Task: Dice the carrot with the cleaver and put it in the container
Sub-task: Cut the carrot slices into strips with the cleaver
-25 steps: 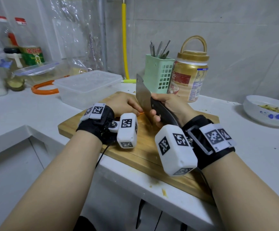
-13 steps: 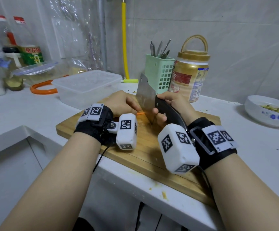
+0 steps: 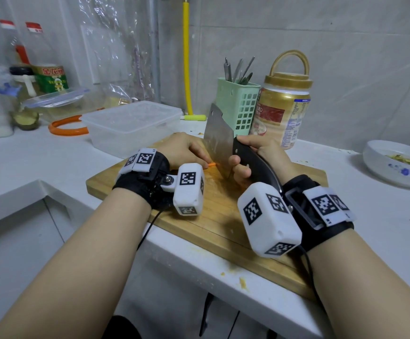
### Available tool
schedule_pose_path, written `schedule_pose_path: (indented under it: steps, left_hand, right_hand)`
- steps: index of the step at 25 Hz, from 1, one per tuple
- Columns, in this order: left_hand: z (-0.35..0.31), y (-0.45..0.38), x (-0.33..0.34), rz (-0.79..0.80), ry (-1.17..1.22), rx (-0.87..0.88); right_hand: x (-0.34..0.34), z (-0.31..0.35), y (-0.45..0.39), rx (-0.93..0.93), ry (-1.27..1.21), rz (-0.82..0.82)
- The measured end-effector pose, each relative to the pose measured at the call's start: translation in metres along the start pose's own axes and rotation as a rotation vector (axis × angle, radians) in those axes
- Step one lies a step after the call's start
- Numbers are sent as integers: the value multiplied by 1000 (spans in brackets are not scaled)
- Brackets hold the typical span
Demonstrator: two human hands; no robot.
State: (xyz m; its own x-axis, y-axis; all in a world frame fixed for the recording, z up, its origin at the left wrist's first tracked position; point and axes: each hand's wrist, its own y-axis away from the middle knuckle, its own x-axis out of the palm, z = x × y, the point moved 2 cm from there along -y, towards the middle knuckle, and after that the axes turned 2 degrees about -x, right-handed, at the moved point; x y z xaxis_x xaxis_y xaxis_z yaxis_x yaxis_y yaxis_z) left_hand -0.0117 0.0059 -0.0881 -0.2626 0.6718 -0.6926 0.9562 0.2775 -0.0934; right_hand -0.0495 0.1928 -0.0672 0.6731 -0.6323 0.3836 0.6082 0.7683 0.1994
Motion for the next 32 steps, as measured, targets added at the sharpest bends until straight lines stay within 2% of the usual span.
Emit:
schedule_pose_path:
  steps: [7,13,22,26,32]
  left_hand:
    - [-1,2,0,2,-11,-14]
    - [-1,2,1,-6,-46,3]
    - [0,0,-2,-62,-17,-28]
    - [-1,1,-2,-64,-14,10]
    - [-5,5,-2,-79,-3,5]
  right_hand:
    - [-1,-1,-3,15,44,-13]
    - [11,-2,-12,-8,249,-82]
    - [7,-1,-16,8,219,-84]
    - [3,-2,-16,16,129,-36]
    - [2,-1,-7,54,148,24]
